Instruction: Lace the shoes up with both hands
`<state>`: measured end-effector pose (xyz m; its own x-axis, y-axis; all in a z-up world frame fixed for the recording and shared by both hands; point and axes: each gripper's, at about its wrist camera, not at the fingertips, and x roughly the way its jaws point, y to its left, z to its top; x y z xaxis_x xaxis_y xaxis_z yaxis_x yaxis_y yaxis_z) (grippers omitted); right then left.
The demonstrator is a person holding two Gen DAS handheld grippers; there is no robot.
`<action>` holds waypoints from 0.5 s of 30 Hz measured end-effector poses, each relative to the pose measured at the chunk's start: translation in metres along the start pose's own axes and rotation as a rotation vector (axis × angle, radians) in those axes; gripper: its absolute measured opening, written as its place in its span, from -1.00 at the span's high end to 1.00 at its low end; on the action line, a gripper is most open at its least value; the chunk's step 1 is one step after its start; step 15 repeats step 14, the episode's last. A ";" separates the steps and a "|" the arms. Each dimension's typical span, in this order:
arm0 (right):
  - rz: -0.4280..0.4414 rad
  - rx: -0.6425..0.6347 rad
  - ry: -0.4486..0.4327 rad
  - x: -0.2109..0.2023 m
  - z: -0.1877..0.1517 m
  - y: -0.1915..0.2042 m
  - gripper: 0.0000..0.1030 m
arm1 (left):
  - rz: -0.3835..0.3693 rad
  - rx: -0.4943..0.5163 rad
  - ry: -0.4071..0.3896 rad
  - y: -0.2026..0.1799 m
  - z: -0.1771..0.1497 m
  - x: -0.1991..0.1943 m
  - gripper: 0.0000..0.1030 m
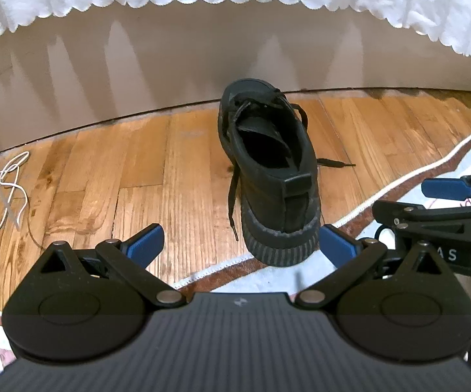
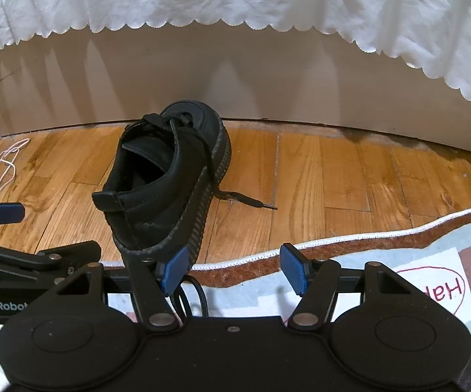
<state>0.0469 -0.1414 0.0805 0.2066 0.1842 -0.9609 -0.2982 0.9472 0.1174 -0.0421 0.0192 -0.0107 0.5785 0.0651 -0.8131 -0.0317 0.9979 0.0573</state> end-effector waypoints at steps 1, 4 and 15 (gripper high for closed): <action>-0.001 0.000 0.000 0.000 0.000 0.000 -0.31 | 0.005 0.001 -0.002 -0.001 0.000 0.000 -1.00; -0.003 -0.002 0.002 0.001 0.000 0.000 -0.31 | 0.018 0.012 -0.008 -0.002 0.000 -0.001 -1.00; 0.000 -0.009 0.005 0.001 0.000 0.001 -0.31 | 0.020 0.021 -0.002 -0.001 0.001 -0.002 -1.00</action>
